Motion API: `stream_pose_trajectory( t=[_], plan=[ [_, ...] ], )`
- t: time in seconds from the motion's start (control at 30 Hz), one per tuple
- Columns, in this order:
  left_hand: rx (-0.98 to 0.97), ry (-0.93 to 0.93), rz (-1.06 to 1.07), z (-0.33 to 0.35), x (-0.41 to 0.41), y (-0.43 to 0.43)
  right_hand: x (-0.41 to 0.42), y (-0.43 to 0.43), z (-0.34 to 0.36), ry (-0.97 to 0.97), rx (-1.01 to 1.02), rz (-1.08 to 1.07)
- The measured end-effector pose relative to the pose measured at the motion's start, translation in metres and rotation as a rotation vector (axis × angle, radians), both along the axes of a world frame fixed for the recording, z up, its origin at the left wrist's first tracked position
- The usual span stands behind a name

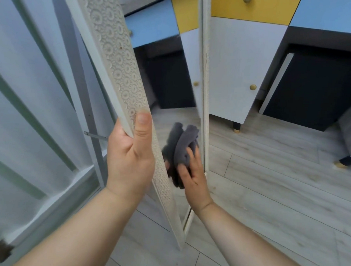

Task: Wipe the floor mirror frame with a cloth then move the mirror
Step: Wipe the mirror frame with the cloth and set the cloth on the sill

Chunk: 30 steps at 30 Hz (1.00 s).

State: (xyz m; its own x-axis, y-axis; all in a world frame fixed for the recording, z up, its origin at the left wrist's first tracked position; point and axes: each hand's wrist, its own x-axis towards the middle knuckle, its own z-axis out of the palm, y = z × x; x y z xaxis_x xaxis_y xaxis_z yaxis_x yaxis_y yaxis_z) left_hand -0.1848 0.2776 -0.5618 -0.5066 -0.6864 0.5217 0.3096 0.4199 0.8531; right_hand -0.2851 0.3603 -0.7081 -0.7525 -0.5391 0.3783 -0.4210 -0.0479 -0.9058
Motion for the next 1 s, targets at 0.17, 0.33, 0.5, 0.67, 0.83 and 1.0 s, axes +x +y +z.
stream_pose_trajectory(
  t=[0.17, 0.33, 0.5, 0.67, 0.83, 1.0],
  plan=[
    [0.193, -0.120, -0.158, -0.027, -0.023, -0.019, -0.045, -0.038, 0.071, -0.255, -0.084, -0.217],
    [0.030, 0.128, -0.108, 0.012, 0.003, 0.010, -0.029, -0.048, 0.144, 0.091, -0.185, -0.107],
    [0.043, 0.046, -0.048, 0.008, 0.002, 0.006, 0.025, -0.013, 0.032, 0.208, -0.094, 0.022],
    [0.013, 0.055, -0.017, 0.008, 0.000, 0.007, 0.015, -0.007, 0.003, -0.434, 0.086, -0.208],
    [0.011, 0.077, -0.023, 0.004, 0.000, 0.005, 0.010, -0.021, 0.104, -0.389, -0.015, -0.023],
    [0.059, 0.087, -0.071, 0.008, 0.000, 0.007, 0.036, -0.011, 0.069, 0.055, -0.173, 0.098]
  ],
)
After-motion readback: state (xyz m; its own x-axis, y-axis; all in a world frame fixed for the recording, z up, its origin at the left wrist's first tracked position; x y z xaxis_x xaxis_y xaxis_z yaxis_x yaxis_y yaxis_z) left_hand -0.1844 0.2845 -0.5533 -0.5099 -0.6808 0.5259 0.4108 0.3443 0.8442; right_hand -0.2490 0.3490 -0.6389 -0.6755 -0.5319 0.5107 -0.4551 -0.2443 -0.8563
